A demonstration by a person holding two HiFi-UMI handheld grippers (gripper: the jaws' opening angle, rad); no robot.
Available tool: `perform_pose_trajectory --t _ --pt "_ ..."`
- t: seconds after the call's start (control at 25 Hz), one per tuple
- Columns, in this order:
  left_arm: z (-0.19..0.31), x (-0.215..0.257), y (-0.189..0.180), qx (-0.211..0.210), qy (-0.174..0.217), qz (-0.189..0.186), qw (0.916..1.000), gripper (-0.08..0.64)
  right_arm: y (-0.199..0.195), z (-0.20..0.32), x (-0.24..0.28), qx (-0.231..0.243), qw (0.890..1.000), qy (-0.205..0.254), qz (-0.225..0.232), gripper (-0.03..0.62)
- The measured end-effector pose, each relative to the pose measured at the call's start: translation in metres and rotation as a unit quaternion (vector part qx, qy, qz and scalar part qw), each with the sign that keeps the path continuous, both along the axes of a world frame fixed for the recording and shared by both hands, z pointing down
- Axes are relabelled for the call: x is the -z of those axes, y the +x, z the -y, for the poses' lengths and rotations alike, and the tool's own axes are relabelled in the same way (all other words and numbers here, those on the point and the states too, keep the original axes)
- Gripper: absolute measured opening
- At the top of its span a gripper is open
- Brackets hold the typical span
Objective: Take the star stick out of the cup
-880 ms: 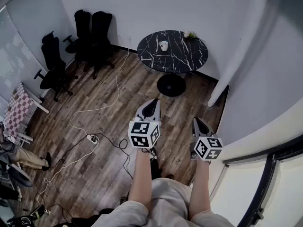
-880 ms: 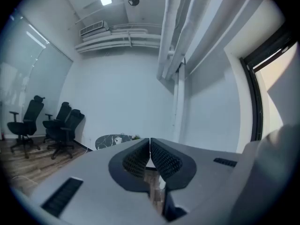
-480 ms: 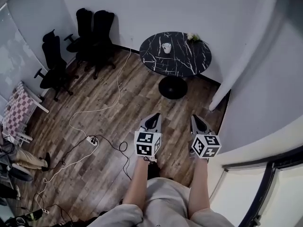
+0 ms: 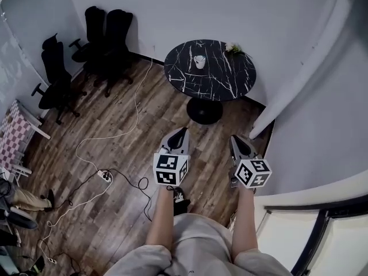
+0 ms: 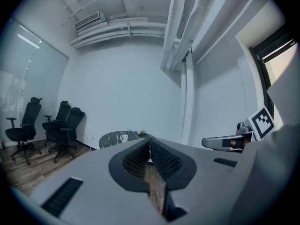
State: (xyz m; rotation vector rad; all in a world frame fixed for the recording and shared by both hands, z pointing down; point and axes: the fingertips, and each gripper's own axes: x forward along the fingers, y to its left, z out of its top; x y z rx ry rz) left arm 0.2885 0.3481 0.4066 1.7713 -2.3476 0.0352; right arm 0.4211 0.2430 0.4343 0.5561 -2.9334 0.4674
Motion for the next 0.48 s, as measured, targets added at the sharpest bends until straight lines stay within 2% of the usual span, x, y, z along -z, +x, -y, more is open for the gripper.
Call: perform_pose_trajectory --t 0.2,0.4,0.48 --pt "0.017 0.002 -0.046 0.006 -0.011 -0.001 0.9999 0.025 -0.043 0.026 0.006 0.003 1.000 -0.013 0.012 0.038" --pt "0.030 -0.012 -0.090 0.010 -0.015 -0.027 0.9995 0.025 -0.083 0.042 -0.008 0.002 0.995 -0.090 0.043 0.034" --pt "0.035 -0.022 -0.107 0.011 -0.023 -0.028 0.9993 0.025 -0.101 0.045 -0.015 0.003 0.995 -0.095 0.042 0.034"
